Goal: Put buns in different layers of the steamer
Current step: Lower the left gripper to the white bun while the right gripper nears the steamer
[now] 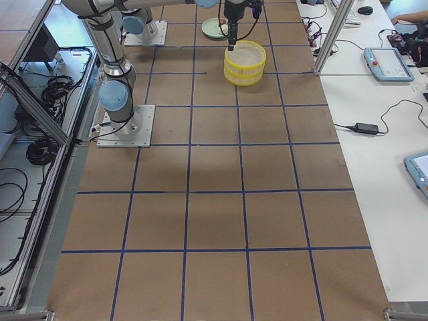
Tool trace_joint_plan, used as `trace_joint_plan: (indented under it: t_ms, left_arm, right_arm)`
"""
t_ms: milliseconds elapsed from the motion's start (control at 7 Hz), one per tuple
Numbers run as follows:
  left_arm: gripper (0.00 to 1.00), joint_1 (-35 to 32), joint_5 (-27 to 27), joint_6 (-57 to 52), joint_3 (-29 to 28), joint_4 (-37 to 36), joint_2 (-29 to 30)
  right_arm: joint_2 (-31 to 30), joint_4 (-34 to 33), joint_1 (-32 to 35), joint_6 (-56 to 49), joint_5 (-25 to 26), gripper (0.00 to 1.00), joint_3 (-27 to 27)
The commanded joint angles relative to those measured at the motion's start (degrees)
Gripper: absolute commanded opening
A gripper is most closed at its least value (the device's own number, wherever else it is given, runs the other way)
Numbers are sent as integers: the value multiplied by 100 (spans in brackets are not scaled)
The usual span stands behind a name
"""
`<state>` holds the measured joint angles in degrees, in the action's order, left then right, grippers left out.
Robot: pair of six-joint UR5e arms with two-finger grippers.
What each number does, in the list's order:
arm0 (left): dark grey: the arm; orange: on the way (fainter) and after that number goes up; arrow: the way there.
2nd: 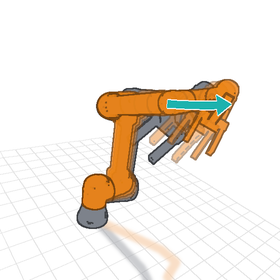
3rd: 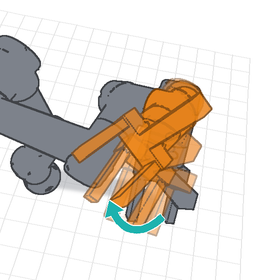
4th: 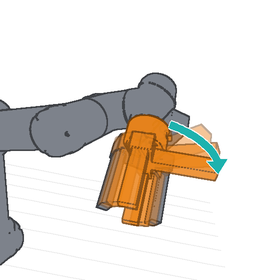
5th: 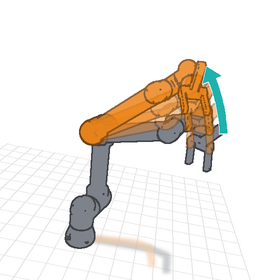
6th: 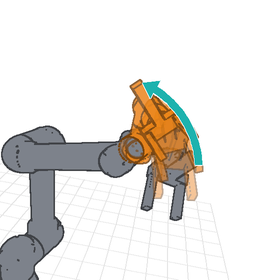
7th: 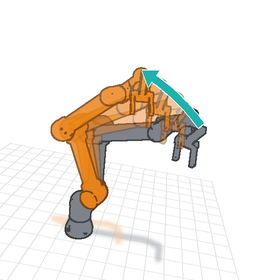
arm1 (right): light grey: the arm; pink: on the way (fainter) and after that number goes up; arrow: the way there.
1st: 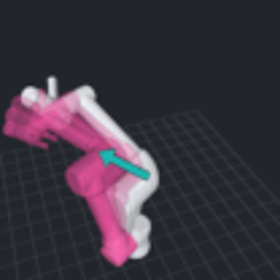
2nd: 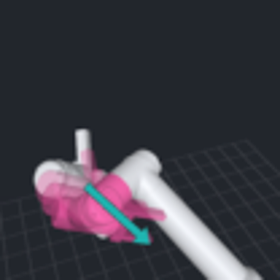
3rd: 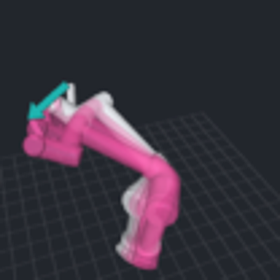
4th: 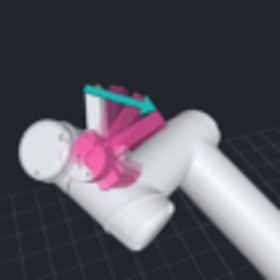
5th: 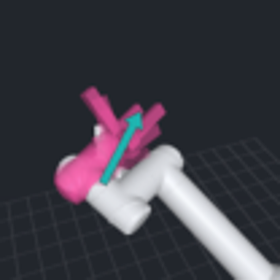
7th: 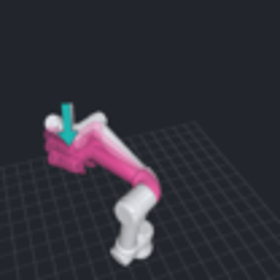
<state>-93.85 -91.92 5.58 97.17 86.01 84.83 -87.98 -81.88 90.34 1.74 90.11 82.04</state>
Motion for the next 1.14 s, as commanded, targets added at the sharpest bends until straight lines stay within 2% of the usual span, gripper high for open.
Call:
trace_joint_plan:
  t_ms: [0, 429, 571, 714, 857, 1000]
  left_arm:
    - [100, 7, 7, -4, -31, 30, -19]
    - [100, 68, -72, -153, 30, 442, -46]
    - [100, 182, -72, -179, 39, 443, -11]
    - [100, 426, -72, -693, 196, 443, 94]
    - [100, 794, -20, -1307, 693, 391, 95]
    - [100, 1094, -28, -1348, 1072, 277, 182]
  right_arm:
    - [-131, -3, 27, 10, -20, 100, -4]
    - [-80, -38, 28, 45, -29, 100, 241]
    - [-36, -195, 45, 168, -351, 100, 355]
    - [173, -832, 54, 499, -580, 100, 339]
    - [489, -1099, 63, 442, -565, 99, 287]
    - [823, -1589, 133, 433, -556, 99, 234]
